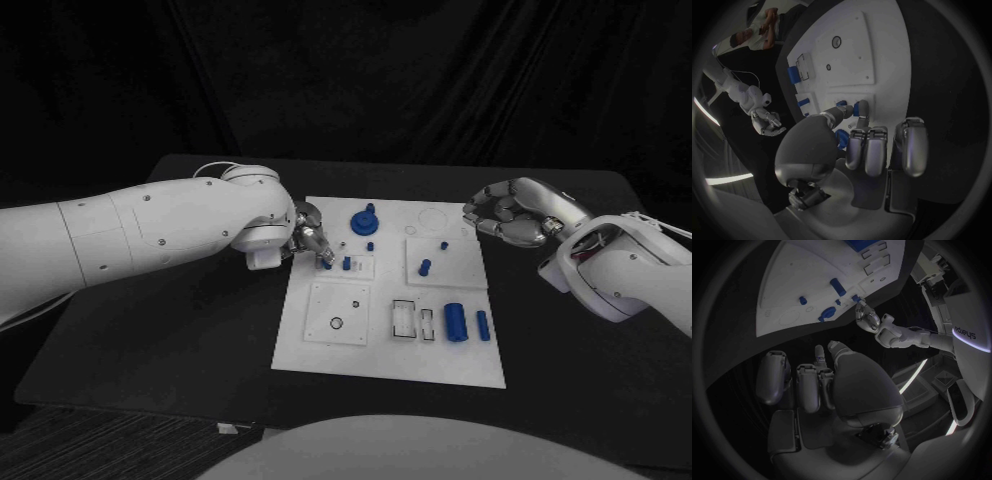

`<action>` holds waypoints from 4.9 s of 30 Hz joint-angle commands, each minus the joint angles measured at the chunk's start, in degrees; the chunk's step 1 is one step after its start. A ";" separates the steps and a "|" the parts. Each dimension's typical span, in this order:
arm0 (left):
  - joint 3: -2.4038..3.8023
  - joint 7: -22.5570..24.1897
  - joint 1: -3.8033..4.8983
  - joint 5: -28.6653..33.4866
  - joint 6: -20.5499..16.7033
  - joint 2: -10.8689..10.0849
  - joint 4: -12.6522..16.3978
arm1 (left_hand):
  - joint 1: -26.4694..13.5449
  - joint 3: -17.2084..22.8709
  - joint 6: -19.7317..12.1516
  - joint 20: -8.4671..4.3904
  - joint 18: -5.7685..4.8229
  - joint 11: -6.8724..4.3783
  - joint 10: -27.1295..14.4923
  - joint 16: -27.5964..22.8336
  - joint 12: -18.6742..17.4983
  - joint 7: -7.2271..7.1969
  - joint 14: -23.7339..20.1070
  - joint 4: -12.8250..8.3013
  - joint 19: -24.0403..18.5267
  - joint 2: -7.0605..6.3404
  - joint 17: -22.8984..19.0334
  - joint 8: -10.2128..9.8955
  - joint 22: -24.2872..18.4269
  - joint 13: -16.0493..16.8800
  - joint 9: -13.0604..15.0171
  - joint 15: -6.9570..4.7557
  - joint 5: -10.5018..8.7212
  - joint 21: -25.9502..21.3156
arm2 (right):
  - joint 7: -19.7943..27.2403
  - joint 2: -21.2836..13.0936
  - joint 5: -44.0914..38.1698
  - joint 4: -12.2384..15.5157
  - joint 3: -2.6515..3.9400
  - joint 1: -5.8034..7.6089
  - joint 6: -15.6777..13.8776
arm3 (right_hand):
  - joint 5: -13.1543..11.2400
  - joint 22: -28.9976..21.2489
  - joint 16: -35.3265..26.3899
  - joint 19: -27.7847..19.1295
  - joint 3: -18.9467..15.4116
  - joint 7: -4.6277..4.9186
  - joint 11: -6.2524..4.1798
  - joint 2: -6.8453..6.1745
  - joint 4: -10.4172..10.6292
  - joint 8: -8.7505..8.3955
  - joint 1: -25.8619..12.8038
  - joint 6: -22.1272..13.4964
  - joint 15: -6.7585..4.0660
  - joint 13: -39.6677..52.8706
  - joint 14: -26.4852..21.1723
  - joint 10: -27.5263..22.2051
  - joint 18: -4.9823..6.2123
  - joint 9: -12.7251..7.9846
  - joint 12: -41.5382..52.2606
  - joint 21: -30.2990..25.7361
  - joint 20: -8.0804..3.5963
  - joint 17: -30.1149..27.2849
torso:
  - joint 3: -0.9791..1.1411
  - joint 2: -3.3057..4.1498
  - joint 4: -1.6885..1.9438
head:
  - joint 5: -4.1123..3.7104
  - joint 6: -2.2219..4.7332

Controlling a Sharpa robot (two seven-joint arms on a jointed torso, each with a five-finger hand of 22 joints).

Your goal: Assemble the parts on the task board

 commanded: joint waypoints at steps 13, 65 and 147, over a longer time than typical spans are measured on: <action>0.04 0.64 -0.34 0.07 1.58 0.00 -0.18 | -0.05 4.59 0.81 0.02 0.62 0.06 5.98 0.15 0.15 -1.21 6.16 -5.05 -0.32 0.72 15.10 -0.31 11.35 15.01 0.02 0.09 0.07 -0.13 | -1.22 0.08 -0.11 0.03 0.03 -0.17 0.46 | 0.30 9.43 -0.53 -0.56 0.38 0.13 0.36 0.09 -0.01 0.34 0.51 0.44 0.38 15.09 3.63 5.99 0.60 -0.11 0.14 -0.39 -0.03 4.92 | -0.01 0.00 0.03 | 0.08 0.00; 0.04 1.23 -0.83 0.07 1.75 0.39 -0.85 | 3.22 -1.42 0.22 0.52 1.01 0.42 5.98 0.15 0.15 -0.91 6.16 -4.39 -1.26 1.96 15.10 -1.61 10.91 15.01 -0.28 0.50 -1.73 -2.18 | -1.54 0.15 -0.11 -0.13 0.03 -0.33 0.95 | 0.36 9.35 -0.66 -0.67 0.49 0.13 0.41 0.10 -0.08 0.37 0.59 0.46 0.43 15.09 3.58 5.99 0.66 -0.15 0.14 -0.70 0.00 4.72 | 0.00 0.00 0.00 | 0.23 0.00; 0.04 1.01 -0.82 0.07 -0.84 -1.16 0.56 | 2.74 -0.51 0.40 0.43 0.99 0.32 5.98 0.15 0.15 -0.99 6.16 -4.56 -1.08 1.79 15.10 -1.05 10.93 15.01 0.13 0.38 0.60 -2.08 | -1.90 0.27 -0.11 -0.36 0.03 -0.67 1.37 | 1.10 9.02 -1.40 -1.10 0.93 0.17 0.44 0.08 -0.52 0.39 1.05 0.43 0.46 15.09 3.28 5.99 0.90 -0.27 0.14 -1.89 0.05 3.49 | -0.01 -0.02 0.02 | 0.37 0.00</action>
